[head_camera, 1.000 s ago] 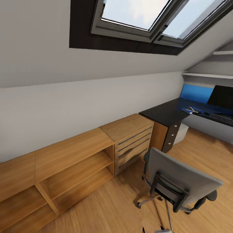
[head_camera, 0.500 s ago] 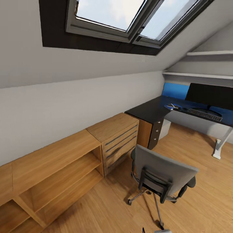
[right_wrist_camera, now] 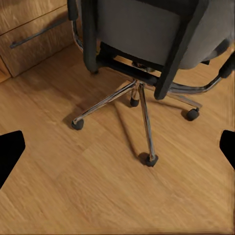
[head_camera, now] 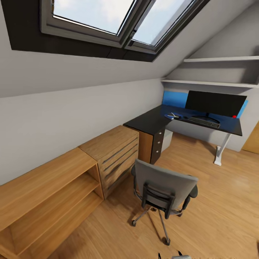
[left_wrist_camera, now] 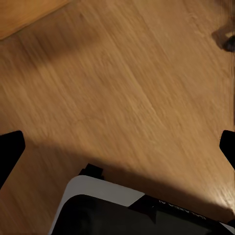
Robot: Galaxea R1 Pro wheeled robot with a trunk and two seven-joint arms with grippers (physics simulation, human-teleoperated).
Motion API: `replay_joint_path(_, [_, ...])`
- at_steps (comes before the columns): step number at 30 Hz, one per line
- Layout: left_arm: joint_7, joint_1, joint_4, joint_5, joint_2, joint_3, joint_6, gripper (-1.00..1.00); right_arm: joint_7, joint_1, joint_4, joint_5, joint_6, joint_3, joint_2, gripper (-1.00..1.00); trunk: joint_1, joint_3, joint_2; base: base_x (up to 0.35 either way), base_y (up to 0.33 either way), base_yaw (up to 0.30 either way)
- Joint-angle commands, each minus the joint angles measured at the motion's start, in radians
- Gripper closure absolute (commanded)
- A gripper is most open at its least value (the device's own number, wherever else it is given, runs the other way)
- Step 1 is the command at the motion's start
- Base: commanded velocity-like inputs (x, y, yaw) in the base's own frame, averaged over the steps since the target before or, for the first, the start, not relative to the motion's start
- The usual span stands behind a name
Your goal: In the bedroom, organize the workspace by keeping the computer under the desk, ensuring the monitor is on the desk, placing the keyboard on the desk next to the monitor, placing the mouse on the desk next to the keyboard, moving the folder from the swivel chair onto the desk next to the mouse, stacking the notebook on top of the folder with the pen on top of the notebook, and positioning the swivel chair next to the desk.
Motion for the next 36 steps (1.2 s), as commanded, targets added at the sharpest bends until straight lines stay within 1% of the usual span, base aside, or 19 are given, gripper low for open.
replay_joint_path(1, [0.007,-0.001,-0.001,0.006,0.001,-0.009,-0.004,-1.00,-0.009,-0.001,0.000,0.000,-0.001,0.008,0.000,-1.00,0.001,-0.002,-0.002,0.000,0.000,-0.299])
replay_joint_path(22, [0.007,-0.001,-0.001,0.006,0.001,-0.008,-0.004,-1.00,-0.009,-0.001,0.001,0.000,-0.001,0.008,0.001,-1.00,0.001,-0.002,-0.002,0.004,0.006,-0.299])
replay_joint_path(36, [0.007,-0.001,-0.001,0.006,0.001,-0.008,-0.004,-1.00,-0.009,-0.001,0.001,0.000,-0.001,0.008,0.001,-1.00,0.001,-0.002,-0.002,0.129,0.224,-0.299])
